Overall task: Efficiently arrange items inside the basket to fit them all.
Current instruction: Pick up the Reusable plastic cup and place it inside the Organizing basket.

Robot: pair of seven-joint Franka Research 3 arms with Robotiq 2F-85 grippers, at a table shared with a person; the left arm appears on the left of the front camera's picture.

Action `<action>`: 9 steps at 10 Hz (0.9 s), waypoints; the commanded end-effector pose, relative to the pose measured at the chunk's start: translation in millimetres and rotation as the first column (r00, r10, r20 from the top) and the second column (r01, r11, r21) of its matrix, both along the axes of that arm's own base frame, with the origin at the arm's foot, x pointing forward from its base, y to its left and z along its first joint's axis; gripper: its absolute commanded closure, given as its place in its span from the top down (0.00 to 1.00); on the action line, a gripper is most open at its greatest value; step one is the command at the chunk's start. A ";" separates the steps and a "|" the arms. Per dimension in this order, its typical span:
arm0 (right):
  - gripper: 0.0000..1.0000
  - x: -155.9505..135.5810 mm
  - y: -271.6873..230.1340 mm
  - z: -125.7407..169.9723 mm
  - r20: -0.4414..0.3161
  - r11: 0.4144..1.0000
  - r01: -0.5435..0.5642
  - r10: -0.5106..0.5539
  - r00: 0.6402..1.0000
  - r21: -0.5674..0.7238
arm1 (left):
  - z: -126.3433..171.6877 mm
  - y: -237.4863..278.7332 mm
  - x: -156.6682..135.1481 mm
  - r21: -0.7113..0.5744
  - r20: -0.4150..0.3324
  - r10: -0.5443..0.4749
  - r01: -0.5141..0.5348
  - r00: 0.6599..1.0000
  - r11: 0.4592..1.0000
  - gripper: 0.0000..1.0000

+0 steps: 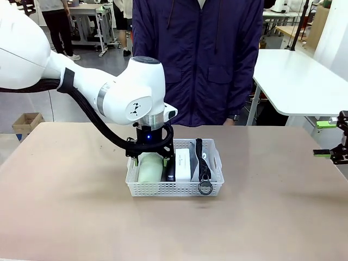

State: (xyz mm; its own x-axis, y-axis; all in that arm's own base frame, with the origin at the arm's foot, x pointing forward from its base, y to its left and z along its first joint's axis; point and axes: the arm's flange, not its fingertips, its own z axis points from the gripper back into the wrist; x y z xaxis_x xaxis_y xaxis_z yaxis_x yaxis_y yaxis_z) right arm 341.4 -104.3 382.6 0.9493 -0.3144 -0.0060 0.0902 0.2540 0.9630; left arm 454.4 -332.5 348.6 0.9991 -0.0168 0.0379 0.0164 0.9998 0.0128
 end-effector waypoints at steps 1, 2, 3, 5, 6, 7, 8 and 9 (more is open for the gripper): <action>1.00 0.1 0.0 3.9 0.007 1.000 0.003 -0.003 1.000 0.012 | 6.5 -2.3 0.8 0.010 0.021 0.017 -0.017 1.000 1.000 1.00; 1.00 0.1 0.0 3.9 0.007 1.000 0.003 -0.003 1.000 0.012 | 24.3 4.1 -4.4 -0.033 0.028 0.007 -0.006 1.000 0.999 1.00; 1.00 0.1 0.0 3.9 0.007 1.000 0.003 -0.003 1.000 0.012 | 49.2 17.2 -12.3 -0.091 0.040 0.002 0.002 0.999 0.996 1.00; 1.00 0.1 0.0 3.9 0.007 1.000 0.003 -0.003 1.000 0.012 | 107.0 66.1 -29.9 -0.254 -0.003 -0.069 0.066 0.998 0.965 1.00; 1.00 0.1 0.0 3.9 0.007 1.000 0.003 -0.003 1.000 0.012 | 131.8 105.7 -37.3 -0.352 -0.005 -0.083 0.076 0.997 0.933 1.00; 1.00 0.1 0.0 3.9 0.007 1.000 0.003 -0.003 1.000 0.012 | 145.6 144.5 -40.0 -0.466 -0.029 -0.127 0.099 0.992 0.879 1.00; 1.00 0.1 0.0 3.9 0.007 1.000 0.003 -0.003 1.000 0.012 | 151.2 186.5 -38.2 -0.588 -0.044 -0.138 0.086 0.989 0.805 1.00; 1.00 0.1 0.0 3.9 0.007 1.000 0.003 -0.003 1.000 0.012 | 150.2 230.8 -37.3 -0.729 -0.047 -0.169 0.082 0.985 0.680 1.00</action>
State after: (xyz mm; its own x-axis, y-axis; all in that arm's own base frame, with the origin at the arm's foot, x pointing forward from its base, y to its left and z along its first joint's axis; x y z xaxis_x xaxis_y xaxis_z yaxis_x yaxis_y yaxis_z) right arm 341.3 -104.3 382.4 0.9493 -0.3144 -0.0067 0.0909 0.2538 0.9630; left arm 413.5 -145.1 519.4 0.9885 -0.1282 0.0796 0.1496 0.7625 -0.6294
